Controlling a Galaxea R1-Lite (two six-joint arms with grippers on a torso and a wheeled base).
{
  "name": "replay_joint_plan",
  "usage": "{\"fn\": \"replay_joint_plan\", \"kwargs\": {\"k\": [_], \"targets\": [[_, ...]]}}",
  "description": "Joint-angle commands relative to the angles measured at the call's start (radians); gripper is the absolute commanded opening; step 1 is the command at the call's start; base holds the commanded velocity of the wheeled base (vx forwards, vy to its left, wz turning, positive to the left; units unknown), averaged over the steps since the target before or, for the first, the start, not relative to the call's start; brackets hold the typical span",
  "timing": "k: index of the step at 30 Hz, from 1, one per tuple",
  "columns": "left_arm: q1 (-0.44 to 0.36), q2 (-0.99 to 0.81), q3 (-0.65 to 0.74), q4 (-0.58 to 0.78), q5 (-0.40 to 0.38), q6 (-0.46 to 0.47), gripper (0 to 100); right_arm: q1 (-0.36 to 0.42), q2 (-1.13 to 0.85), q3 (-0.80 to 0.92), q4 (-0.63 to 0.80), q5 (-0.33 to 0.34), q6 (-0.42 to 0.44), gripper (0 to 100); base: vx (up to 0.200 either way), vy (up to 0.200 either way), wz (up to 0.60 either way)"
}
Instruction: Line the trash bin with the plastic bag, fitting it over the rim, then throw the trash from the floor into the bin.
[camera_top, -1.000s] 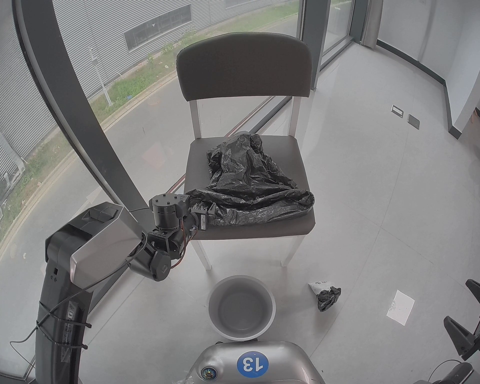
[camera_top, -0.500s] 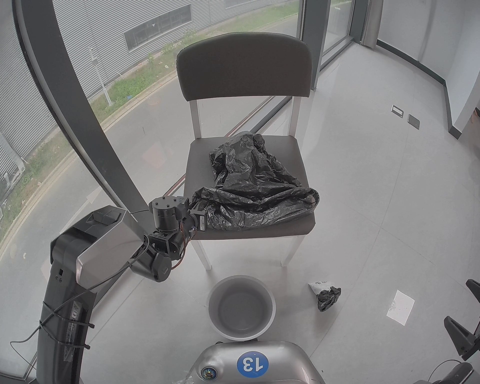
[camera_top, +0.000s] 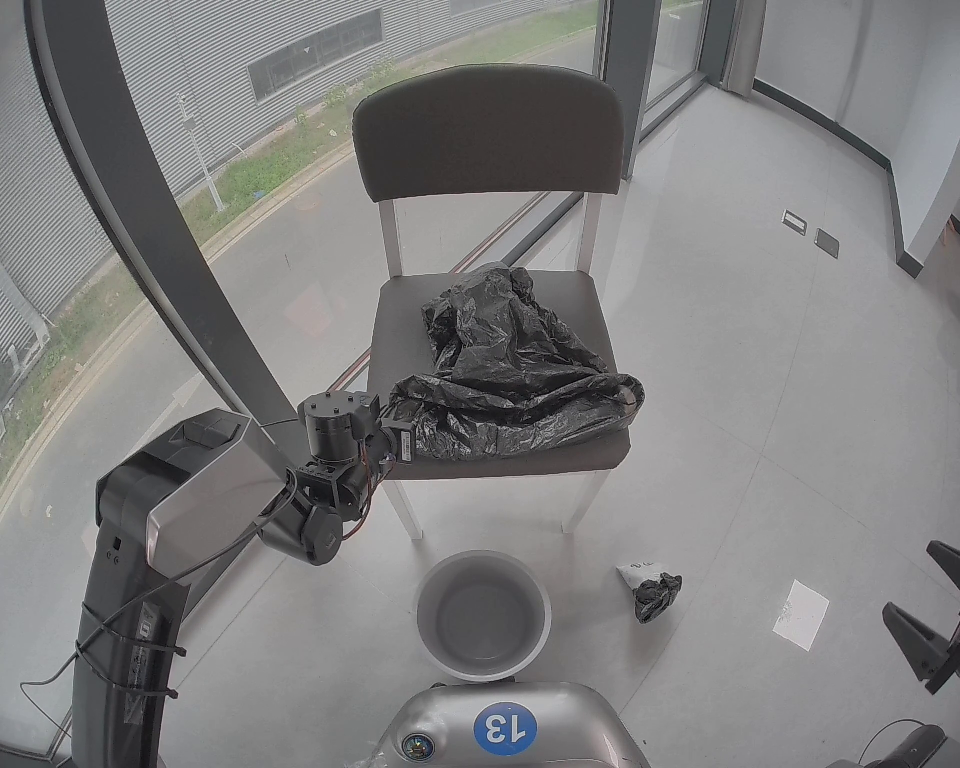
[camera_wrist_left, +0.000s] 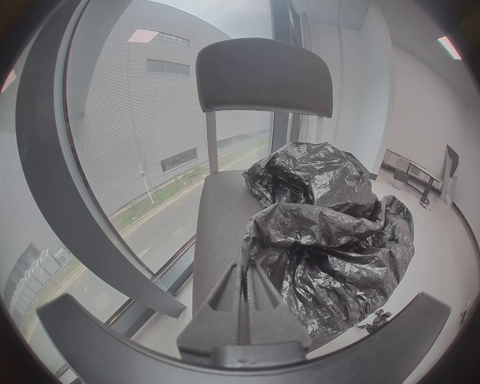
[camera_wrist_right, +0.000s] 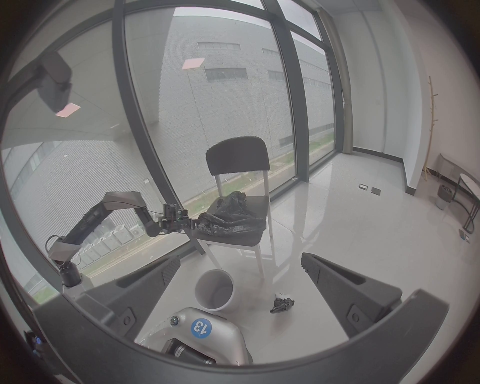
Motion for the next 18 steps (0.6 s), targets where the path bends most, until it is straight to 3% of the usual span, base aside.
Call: {"fn": "replay_joint_plan", "kwargs": {"k": [1, 13, 18], "targets": [[0.011, -0.04, 0.05, -0.024, 0.0, -0.001, 0, -0.064, 0.274, -0.105, -0.031, -0.005, -0.012, 100, 0.0, 0.0, 0.0], [0.037, -0.089, 0.163, -0.076, -0.009, 0.0, 0, -0.133, 0.712, -0.128, -0.331, 0.018, -0.009, 100, 0.0, 0.0, 0.0], [0.042, -0.089, 0.182, -0.084, -0.012, 0.0, 0, -0.172, 0.826, -0.126, -0.452, 0.106, -0.002, 100, 0.0, 0.0, 0.0]]}}
